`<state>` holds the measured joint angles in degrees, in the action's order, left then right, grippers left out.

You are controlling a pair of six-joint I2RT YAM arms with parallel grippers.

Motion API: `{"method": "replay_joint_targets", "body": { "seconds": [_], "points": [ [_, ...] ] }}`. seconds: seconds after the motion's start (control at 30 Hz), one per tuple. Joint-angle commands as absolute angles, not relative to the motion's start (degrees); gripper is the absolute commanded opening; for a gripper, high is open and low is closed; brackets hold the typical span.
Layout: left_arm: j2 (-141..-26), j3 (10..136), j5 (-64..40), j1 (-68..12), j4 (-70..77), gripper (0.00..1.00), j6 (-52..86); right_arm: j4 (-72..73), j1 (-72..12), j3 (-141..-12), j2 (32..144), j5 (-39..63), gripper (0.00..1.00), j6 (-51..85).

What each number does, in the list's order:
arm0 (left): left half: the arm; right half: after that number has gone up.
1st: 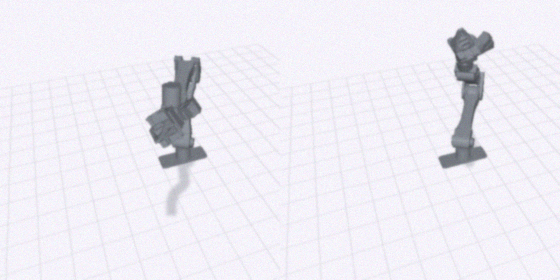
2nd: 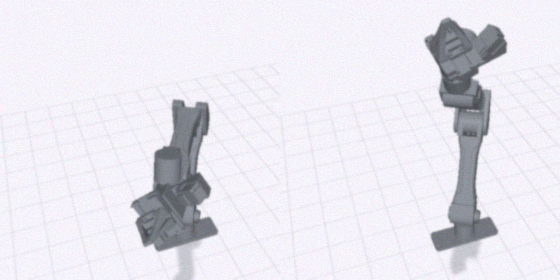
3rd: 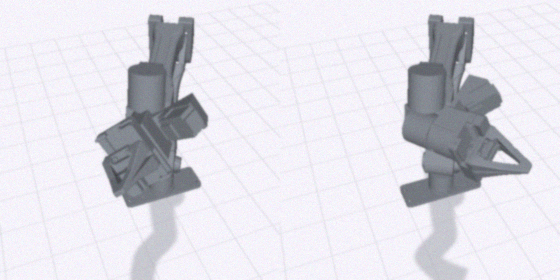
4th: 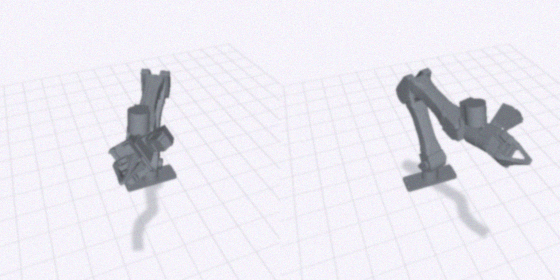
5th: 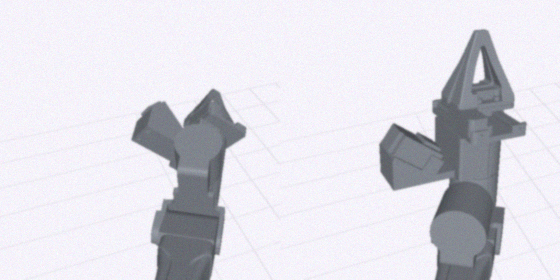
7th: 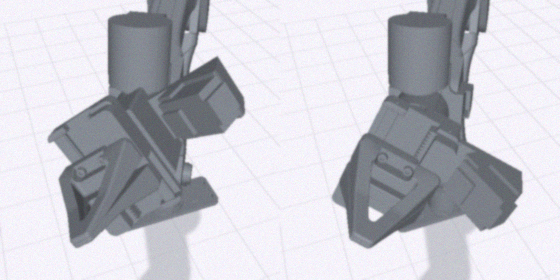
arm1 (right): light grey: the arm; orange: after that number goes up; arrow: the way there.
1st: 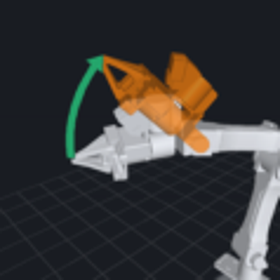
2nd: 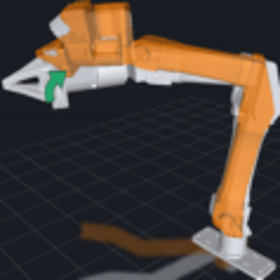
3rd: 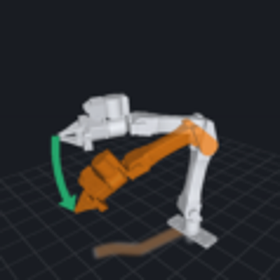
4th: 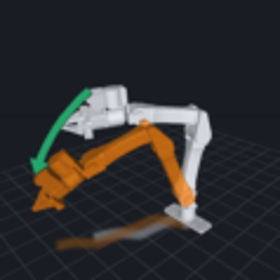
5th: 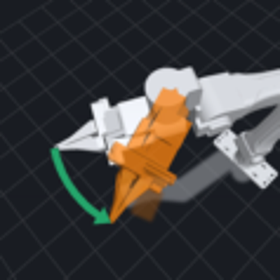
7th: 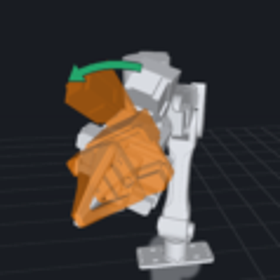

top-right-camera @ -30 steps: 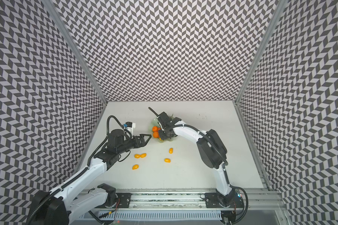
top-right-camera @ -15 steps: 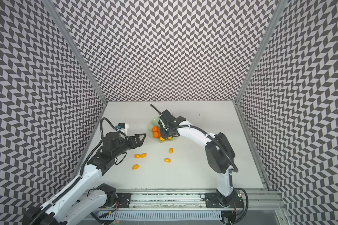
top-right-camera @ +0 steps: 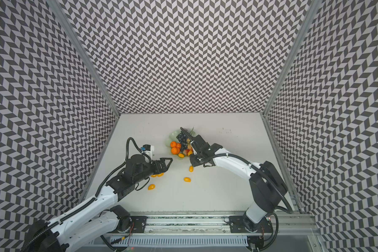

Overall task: Arrange fruit in a fruit bowl
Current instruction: Pick up the fruit from the center of the table.

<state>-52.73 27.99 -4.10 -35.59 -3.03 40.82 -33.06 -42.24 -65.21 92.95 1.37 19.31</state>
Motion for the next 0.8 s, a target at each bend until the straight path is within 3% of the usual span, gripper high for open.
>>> {"method": "replay_joint_targets", "body": {
  "seconds": [0.0, 0.33, 0.43, 0.6, 0.77],
  "points": [
    [-55.3, 28.9, 0.9, -39.7, -0.7, 1.00, 41.9, -27.0, -42.5, -63.1, 91.8, 3.6, 0.39, 21.5],
    [-61.0, 31.7, 3.8, -43.5, -3.8, 1.00, 42.5, -25.1, -43.6, -63.7, 97.6, 5.0, 0.39, 21.8],
    [-58.8, 31.7, 4.8, -41.6, -6.3, 1.00, 44.0, -25.8, -44.5, -64.6, 99.5, 3.6, 0.39, 21.8],
    [-53.4, 28.0, -3.2, -34.1, -2.9, 1.00, 40.3, -27.0, -45.8, -66.3, 102.5, 1.2, 0.39, 22.2],
    [-51.0, 27.2, -3.6, -33.0, -2.8, 1.00, 39.2, -28.1, -46.7, -67.8, 104.5, -1.1, 0.39, 22.6]
  ]
}}
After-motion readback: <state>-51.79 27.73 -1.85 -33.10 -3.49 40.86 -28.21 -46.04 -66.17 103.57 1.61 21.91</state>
